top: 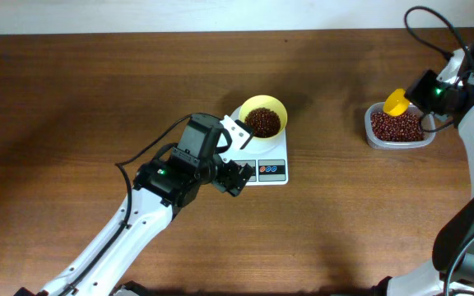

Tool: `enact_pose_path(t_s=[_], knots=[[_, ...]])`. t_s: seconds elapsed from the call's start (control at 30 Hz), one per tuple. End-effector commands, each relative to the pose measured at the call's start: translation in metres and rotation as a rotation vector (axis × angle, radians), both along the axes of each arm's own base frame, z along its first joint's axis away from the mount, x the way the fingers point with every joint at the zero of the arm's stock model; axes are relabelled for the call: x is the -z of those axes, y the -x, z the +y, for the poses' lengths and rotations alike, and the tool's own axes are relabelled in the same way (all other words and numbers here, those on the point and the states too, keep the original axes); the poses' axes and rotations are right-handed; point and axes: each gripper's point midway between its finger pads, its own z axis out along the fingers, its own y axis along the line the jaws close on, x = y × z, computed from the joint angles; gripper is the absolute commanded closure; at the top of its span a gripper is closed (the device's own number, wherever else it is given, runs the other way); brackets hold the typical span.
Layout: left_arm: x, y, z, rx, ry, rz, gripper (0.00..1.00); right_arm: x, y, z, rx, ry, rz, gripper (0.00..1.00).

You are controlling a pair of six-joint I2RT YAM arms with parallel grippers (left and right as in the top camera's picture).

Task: Scoop item into bowl and weigh 50g on scale
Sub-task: 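Lower the scoop into the tub and lay it down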

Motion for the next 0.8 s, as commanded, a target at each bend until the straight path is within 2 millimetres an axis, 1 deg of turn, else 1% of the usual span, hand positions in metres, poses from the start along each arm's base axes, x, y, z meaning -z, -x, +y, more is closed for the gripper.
enact_pose_path(t_s=[0.0,0.1,0.2,0.37,0.4,0.43,0.47,0.5,0.63,0.67,0.7,0.77], knots=[[-0.007,0.0,0.0,-0.008,0.021,-0.011,0.01,-0.011,0.001,-0.014,0.219,-0.072,0.004,0.96],[-0.007,0.0,0.0,-0.008,0.021,-0.011,0.01,-0.007,0.005,-0.022,0.342,-0.102,0.03,0.96],[-0.007,0.0,0.0,-0.008,0.021,-0.011,0.01,-0.003,0.009,-0.022,0.367,-0.12,0.054,0.96],[-0.007,0.0,0.0,-0.008,0.021,-0.011,0.01,0.008,0.025,-0.017,0.373,-0.128,0.134,0.95],[-0.007,0.0,0.0,-0.008,0.021,-0.011,0.01,0.009,0.026,-0.016,0.372,-0.128,0.14,0.92],[-0.007,0.0,0.0,-0.008,0.021,-0.011,0.01,0.01,0.026,-0.015,0.37,-0.128,0.144,0.87],[-0.007,0.0,0.0,-0.008,0.021,-0.011,0.01,0.01,0.026,-0.014,0.369,-0.125,0.146,0.82],[-0.007,0.0,0.0,-0.008,0.021,-0.011,0.01,0.01,0.026,-0.012,0.367,-0.115,0.15,0.73],[-0.007,0.0,0.0,-0.008,0.021,-0.011,0.01,0.011,0.025,-0.003,0.349,-0.101,0.155,0.71],[-0.007,0.0,0.0,-0.008,0.021,-0.011,0.01,0.012,0.026,-0.003,0.351,-0.094,0.16,0.69],[-0.007,0.0,0.0,-0.008,0.021,-0.011,0.01,0.013,0.027,-0.002,0.351,-0.092,0.169,0.64],[-0.007,0.0,0.0,-0.008,0.021,-0.011,0.01,0.017,0.034,-0.002,0.354,-0.081,0.202,0.61]])
